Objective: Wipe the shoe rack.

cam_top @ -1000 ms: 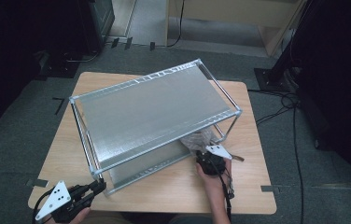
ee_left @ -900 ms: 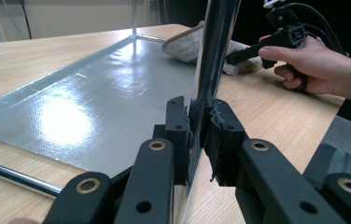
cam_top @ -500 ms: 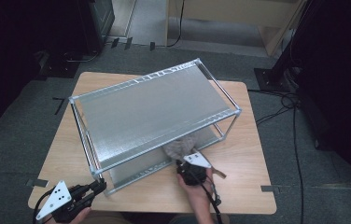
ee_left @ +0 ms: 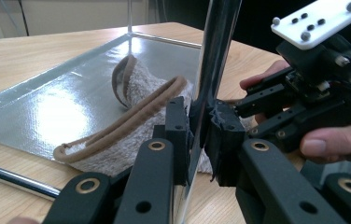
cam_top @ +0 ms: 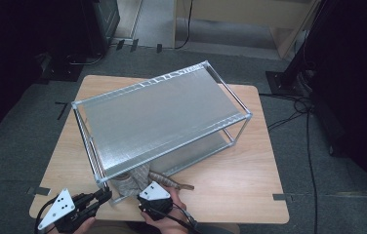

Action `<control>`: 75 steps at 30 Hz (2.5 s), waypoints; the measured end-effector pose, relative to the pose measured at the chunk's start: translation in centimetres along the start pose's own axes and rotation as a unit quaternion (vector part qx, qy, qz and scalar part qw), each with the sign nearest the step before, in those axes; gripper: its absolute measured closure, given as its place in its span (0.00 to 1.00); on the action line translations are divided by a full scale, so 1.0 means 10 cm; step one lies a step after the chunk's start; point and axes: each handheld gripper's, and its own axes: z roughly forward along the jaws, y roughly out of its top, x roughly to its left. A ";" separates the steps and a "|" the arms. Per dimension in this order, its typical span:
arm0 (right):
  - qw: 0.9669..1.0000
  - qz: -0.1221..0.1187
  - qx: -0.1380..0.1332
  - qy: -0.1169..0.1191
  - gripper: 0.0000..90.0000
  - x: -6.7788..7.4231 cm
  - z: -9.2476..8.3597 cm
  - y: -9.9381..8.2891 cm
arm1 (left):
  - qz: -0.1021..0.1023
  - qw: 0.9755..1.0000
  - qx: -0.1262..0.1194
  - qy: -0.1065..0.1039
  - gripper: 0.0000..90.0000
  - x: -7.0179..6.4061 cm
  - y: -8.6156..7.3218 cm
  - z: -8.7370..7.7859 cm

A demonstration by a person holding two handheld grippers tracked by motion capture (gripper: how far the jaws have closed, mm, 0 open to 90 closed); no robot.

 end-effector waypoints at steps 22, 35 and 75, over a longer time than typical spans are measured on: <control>0.944 0.222 -0.021 -0.242 0.73 -1.86 -0.81 -0.39 | -0.003 1.000 0.000 0.000 0.89 0.00 0.00 0.00; 0.928 0.244 -0.041 -0.278 0.73 -2.07 -1.10 -0.45 | -0.006 1.000 0.000 -0.001 0.89 0.00 0.00 0.00; 0.914 0.211 -0.095 -0.332 0.37 -1.81 -1.58 -0.41 | -0.023 1.000 -0.002 0.011 0.88 0.00 0.00 0.03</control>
